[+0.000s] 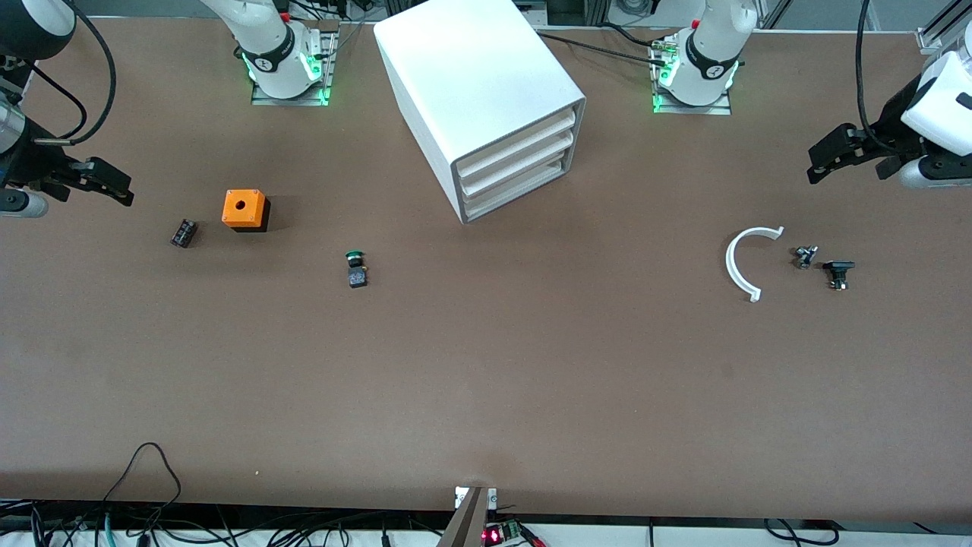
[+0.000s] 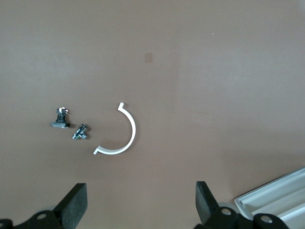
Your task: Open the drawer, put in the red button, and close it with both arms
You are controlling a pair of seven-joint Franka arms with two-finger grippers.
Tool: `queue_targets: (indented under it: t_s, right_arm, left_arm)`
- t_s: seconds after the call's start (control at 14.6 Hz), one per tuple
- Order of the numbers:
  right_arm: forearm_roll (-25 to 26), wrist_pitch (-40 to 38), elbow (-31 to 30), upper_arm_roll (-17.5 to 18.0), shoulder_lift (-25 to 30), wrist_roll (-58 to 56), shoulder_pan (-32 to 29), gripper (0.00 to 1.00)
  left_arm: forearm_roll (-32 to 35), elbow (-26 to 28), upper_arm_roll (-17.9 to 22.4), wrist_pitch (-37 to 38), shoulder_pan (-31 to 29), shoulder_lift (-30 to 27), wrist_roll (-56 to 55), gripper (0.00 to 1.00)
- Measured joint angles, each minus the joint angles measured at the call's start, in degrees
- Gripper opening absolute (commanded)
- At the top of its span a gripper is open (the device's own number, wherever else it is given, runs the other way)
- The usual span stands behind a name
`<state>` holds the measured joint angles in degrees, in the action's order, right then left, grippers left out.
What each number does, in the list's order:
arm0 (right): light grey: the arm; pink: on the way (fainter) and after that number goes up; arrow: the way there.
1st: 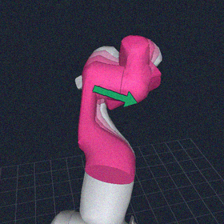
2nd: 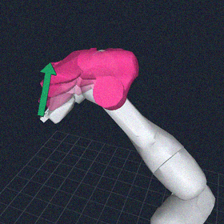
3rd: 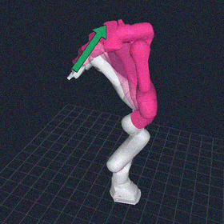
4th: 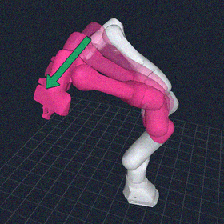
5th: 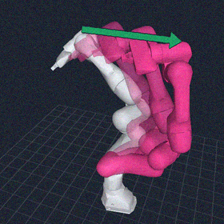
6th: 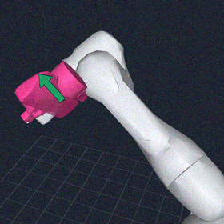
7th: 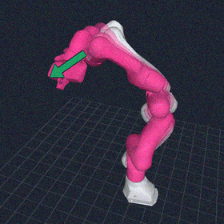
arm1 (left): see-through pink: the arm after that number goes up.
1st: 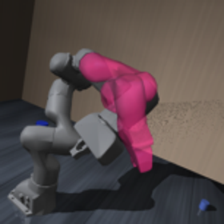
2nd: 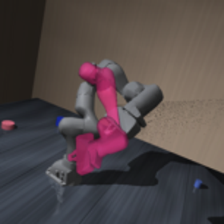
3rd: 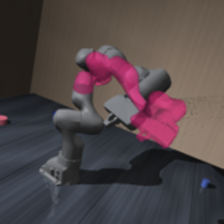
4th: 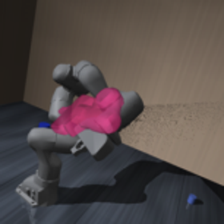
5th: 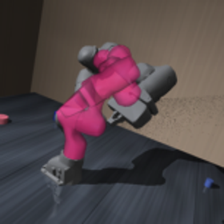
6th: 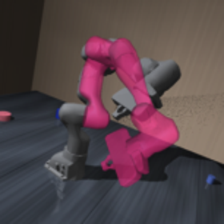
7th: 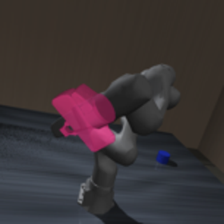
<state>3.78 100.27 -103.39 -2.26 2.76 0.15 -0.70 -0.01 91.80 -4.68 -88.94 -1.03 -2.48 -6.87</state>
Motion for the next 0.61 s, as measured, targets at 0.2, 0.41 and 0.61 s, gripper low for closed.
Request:
queue_targets:
  t_s: [0.2, 0.41, 0.61]
  right_arm:
    - [0.0, -0.42, 0.04, 0.0, 0.03, -0.01, 0.0, 1.0]
    - [0.0, -0.51, 0.05, 0.0, 0.04, -0.04, 0.0, 1.0]
    - [0.0, -0.68, 0.05, 0.0, 0.04, -0.05, 0.0, 1.0]
  left_arm:
    - [0.0, 0.0, 0.1, 0.0, -0.49, 0.03, 1.41, 1.0]
    - [0.0, 0.0, -0.01, 0.05, -0.5, 0.04, 1.45, 1.0]
    - [0.0, 0.0, -0.04, 0.12, -0.49, 0.04, 1.45, 1.0]
